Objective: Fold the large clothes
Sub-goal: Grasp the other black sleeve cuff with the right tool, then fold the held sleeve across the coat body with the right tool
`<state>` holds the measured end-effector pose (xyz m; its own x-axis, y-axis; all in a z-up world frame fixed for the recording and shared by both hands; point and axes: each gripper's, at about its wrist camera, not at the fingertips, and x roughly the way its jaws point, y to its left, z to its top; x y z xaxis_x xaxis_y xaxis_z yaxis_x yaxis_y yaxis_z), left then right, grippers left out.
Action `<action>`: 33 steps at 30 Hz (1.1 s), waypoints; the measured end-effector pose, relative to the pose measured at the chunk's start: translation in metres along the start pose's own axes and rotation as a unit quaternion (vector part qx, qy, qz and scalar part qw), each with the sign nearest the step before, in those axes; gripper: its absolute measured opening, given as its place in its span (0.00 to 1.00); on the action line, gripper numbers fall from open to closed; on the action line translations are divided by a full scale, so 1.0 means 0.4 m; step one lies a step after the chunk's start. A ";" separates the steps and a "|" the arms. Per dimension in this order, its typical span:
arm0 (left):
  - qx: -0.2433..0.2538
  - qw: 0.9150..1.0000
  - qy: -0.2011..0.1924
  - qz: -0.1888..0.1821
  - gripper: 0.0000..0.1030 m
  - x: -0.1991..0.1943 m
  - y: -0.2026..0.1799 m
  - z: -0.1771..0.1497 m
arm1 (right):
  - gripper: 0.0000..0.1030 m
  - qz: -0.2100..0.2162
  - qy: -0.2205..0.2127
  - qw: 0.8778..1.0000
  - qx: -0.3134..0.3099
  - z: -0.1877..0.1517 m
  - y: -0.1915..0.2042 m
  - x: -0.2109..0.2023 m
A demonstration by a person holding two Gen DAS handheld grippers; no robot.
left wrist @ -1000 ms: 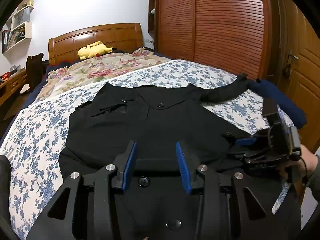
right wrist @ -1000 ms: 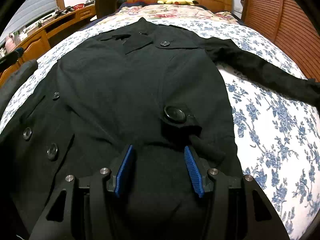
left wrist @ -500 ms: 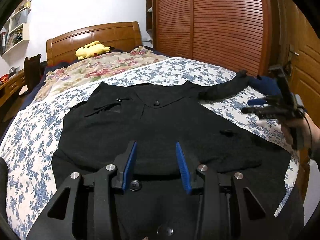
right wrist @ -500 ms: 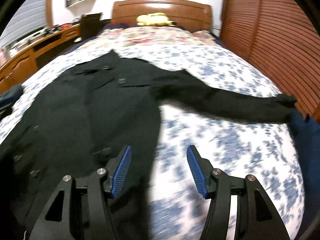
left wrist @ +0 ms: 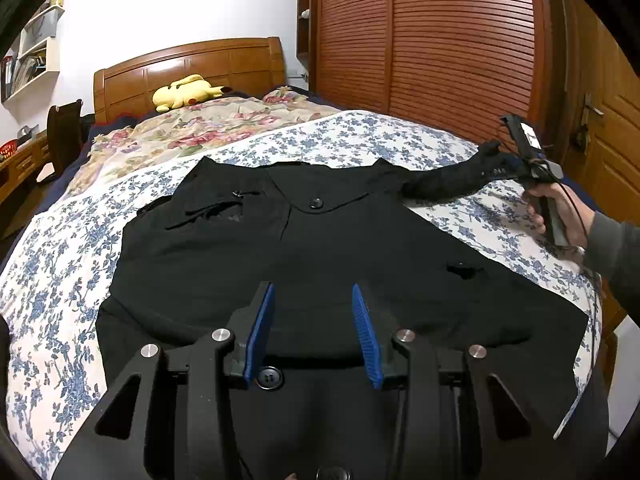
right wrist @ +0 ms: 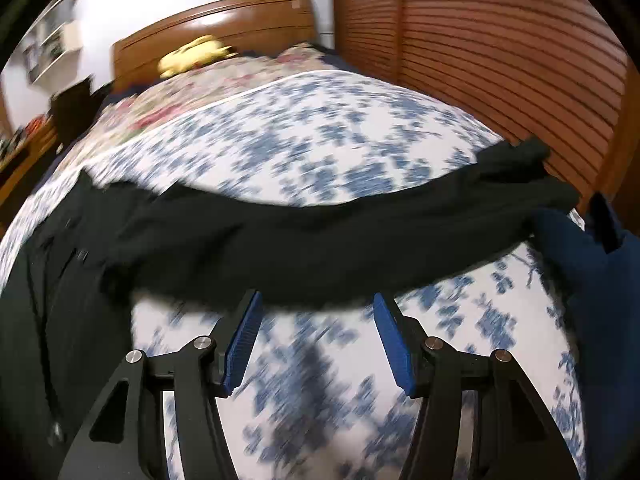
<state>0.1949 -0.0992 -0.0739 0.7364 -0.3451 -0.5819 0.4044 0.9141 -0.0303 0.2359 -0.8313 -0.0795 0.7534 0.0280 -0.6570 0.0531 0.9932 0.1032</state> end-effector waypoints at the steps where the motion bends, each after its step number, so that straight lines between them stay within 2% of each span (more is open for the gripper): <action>1: 0.000 1.000 0.000 -0.001 0.40 0.000 0.000 0.000 | 0.58 -0.003 0.002 1.000 0.014 0.006 -0.010 0.010; 10: -0.005 1.000 0.006 -0.003 0.40 0.006 0.007 0.000 | 0.59 -0.040 0.038 0.994 0.091 0.020 -0.063 0.101; 17: -0.008 1.000 0.009 0.000 0.40 0.013 0.013 -0.003 | 0.59 -0.049 0.046 0.993 0.095 0.038 -0.055 0.135; 19: -0.009 1.000 0.011 0.000 0.40 0.014 0.013 -0.004 | 0.50 -0.051 0.048 0.994 0.084 0.047 -0.050 0.130; 20: -0.008 1.000 0.011 0.000 0.40 0.015 0.014 -0.005 | 0.30 -0.053 0.050 0.995 0.074 0.050 -0.047 0.133; 21: -0.008 1.000 0.011 0.001 0.40 0.015 0.013 -0.006 | 0.14 -0.055 0.053 0.995 0.065 0.054 -0.043 0.133; 23: -0.008 1.000 0.013 0.003 0.40 0.017 0.015 -0.006 | 0.07 -0.047 0.054 0.996 0.051 0.060 -0.031 0.126; 25: -0.009 1.000 0.014 0.005 0.40 0.019 0.018 -0.007 | 0.05 -0.043 0.042 0.998 0.030 0.067 -0.011 0.107; 29: -0.015 1.000 0.013 0.006 0.40 0.018 0.026 -0.003 | 0.04 -0.004 -0.001 1.000 -0.007 0.092 0.047 0.034; 33: -0.015 1.000 0.013 0.006 0.40 0.015 0.025 -0.003 | 0.04 0.038 -0.043 0.997 -0.051 0.113 0.134 -0.054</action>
<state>0.2027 -0.0920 -0.0786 0.7267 -0.3298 -0.6027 0.3797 0.9239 -0.0477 0.2522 -0.7840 -0.0260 0.8065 0.0985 -0.5830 -0.0696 0.9950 0.0718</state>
